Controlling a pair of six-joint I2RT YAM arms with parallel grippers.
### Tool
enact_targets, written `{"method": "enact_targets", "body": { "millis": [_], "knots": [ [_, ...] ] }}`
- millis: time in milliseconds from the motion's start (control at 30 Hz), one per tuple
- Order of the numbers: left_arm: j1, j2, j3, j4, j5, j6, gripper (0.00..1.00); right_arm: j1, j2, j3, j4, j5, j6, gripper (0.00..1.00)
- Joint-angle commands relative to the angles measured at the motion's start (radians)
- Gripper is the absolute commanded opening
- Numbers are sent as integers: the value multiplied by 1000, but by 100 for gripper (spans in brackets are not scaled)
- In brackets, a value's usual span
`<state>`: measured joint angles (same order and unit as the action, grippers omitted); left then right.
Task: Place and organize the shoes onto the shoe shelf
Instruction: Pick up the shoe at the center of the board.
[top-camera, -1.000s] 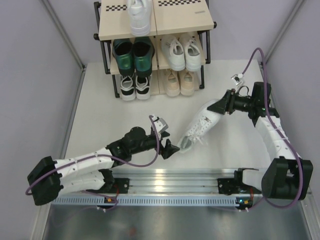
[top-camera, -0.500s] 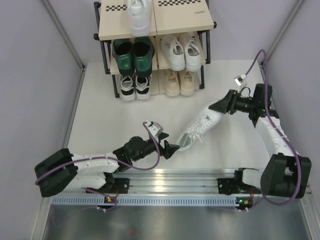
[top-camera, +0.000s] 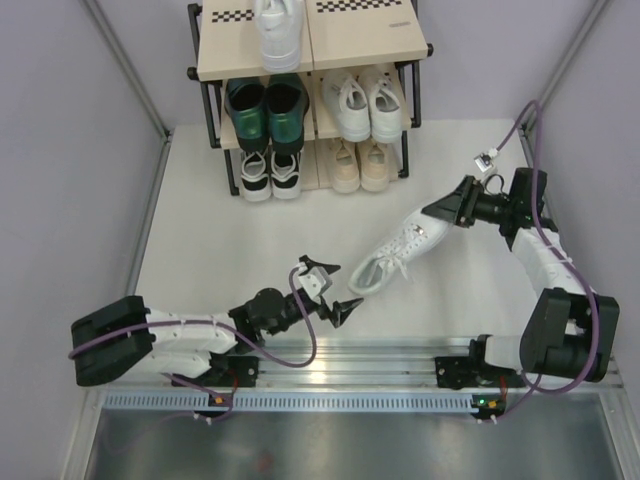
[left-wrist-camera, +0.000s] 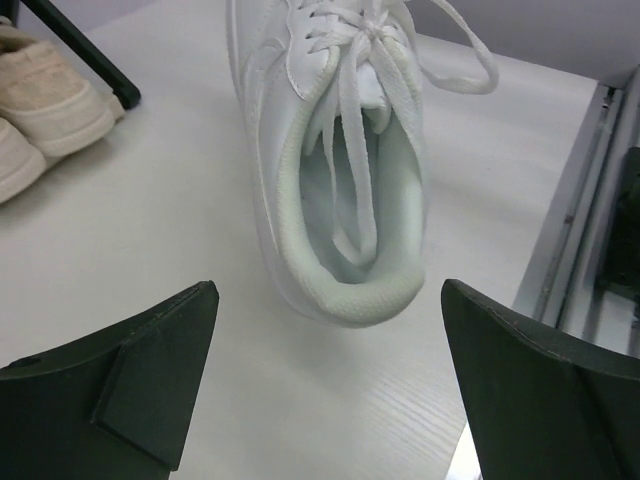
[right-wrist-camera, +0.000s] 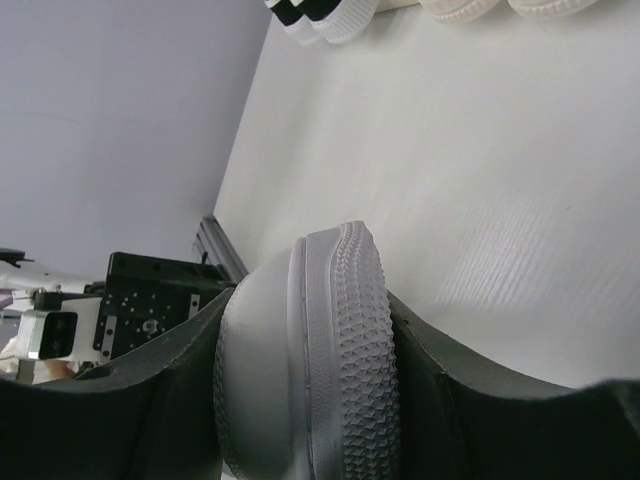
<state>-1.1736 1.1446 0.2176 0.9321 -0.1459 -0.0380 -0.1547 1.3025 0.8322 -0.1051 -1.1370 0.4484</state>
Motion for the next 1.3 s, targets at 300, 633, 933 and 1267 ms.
{"method": "enact_targets", "body": {
  "millis": [300, 633, 933, 1267],
  "knots": [
    [-4, 248, 141, 290, -4, 133, 98, -8, -75, 16, 157, -132, 196, 0],
    [-6, 288, 201, 324, -11, 87, 84, -8, -71, -10, 237, -145, 260, 0],
    [-6, 313, 171, 324, 14, 87, 94, -8, -74, -12, 260, -152, 279, 0],
    [-8, 273, 118, 300, -32, 139, 95, -11, -57, -13, 312, -155, 329, 0]
  ]
}}
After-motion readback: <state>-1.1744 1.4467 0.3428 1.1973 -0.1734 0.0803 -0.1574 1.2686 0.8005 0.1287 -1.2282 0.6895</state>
